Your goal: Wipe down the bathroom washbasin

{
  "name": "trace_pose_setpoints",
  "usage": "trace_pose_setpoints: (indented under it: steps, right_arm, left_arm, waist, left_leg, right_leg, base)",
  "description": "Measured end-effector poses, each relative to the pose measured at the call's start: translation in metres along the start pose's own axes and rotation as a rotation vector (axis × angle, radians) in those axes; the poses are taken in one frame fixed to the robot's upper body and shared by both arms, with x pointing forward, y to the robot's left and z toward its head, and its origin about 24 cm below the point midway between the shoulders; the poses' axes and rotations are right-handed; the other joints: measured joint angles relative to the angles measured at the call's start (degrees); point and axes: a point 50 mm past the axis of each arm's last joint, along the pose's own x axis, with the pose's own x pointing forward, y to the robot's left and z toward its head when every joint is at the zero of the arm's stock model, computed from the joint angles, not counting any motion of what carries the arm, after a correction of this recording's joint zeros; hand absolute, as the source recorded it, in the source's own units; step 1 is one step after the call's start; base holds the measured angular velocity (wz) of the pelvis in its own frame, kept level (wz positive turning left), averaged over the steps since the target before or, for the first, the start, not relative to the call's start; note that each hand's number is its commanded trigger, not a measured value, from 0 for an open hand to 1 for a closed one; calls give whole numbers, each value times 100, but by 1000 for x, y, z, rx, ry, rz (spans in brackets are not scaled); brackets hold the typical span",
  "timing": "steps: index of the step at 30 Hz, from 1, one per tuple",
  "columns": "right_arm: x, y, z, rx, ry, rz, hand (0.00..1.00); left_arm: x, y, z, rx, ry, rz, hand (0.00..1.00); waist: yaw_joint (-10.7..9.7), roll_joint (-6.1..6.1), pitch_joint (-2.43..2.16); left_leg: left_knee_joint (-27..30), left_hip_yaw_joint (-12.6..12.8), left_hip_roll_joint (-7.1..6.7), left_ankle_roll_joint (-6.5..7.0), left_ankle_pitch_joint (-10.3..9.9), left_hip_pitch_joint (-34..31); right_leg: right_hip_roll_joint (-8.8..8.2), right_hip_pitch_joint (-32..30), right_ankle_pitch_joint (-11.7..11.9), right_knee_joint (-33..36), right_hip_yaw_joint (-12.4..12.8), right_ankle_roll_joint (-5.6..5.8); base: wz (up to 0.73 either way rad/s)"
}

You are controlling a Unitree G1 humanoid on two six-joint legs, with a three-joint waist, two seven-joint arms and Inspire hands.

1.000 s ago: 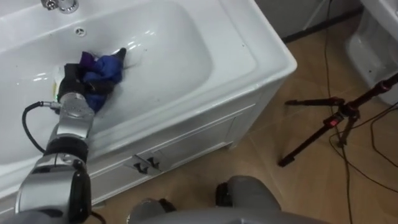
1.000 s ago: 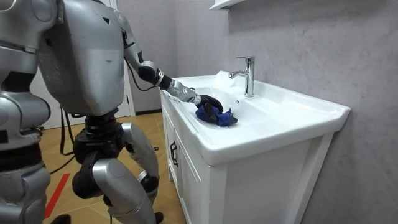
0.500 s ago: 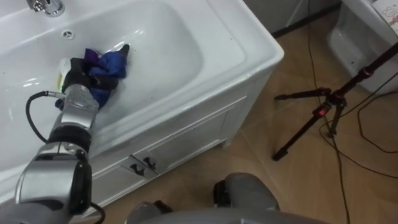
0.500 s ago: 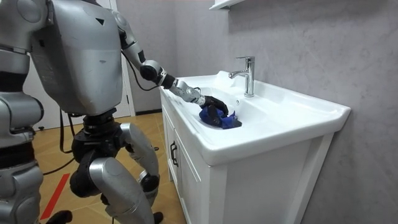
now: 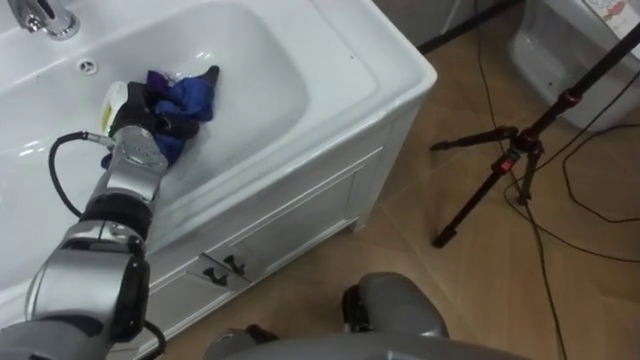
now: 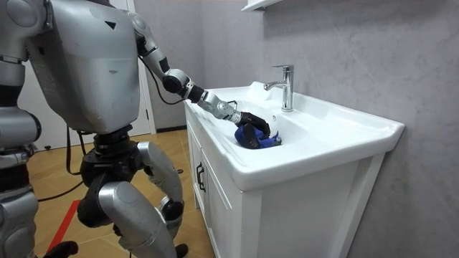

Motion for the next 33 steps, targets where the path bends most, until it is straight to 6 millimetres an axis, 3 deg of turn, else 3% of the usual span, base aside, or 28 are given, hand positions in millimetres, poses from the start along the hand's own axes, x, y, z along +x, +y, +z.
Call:
trace_pose_setpoints:
  steps: [3, 6, 11, 19, 24, 27, 33]
  right_arm:
    - [0, -1, -1, 3, 0, -2, 0]
    - [-1, -3, 0, 12, -4, -3, 0]
    - [-1, -5, 1, 14, -26, 5, 0]
    - [-3, -12, -1, 19, -39, 16, 0]
    - [-3, -15, 2, -27, -52, 6, 0]
    - [-3, -14, 0, -57, -44, 14, 0]
    - [-3, -13, -1, -98, -41, 33, 0]
  left_arm:
    - [0, 0, 3, 2, -10, 0, 100]
    - [0, -1, 12, 16, -43, -2, 100]
    - [-1, -4, 16, 37, -64, -12, 100]
    - [-8, -23, 37, 76, -157, -71, 100]
    - [-13, -33, 45, 130, -203, -106, 100]
    - [-13, -35, 47, 115, -205, -128, 100]
    - [-20, -47, 61, 64, -253, -214, 100]
  waist:
    - [-48, 1, -1]
    - [-126, 4, 0]
    - [-142, 19, 5]
    - [-170, 90, 44]
    - [-238, 151, 35]
    - [-349, 155, 34]
    - [-366, 157, 34]
  left_leg:
    - [4, 77, 38, 7, -4, -32]
    - [54, 475, 236, -11, 11, 17]
    - [198, 590, 340, -11, -62, 52]
    - [357, 589, 326, 65, -187, 47]
    - [467, 556, 284, 97, -269, 42]
    - [510, 434, 220, 119, -288, -1]
    - [523, 351, 155, 173, -321, 1]
  right_leg:
    - [-8, -34, 6, -2, -7, 12]
    - [-10, -80, 19, -5, 8, 47]
    - [-21, -74, 38, 25, -44, 40]
    - [-112, -81, -10, 167, -47, 113]
    - [-205, -81, -109, 326, -60, 161]
    - [-298, -52, -159, 411, -141, 165]
    - [-398, 35, -196, 438, -241, 223]
  base:
    - [7]
    - [12]
    - [-10]
    - [0]
    - [7]
    - [18]
    - [13]
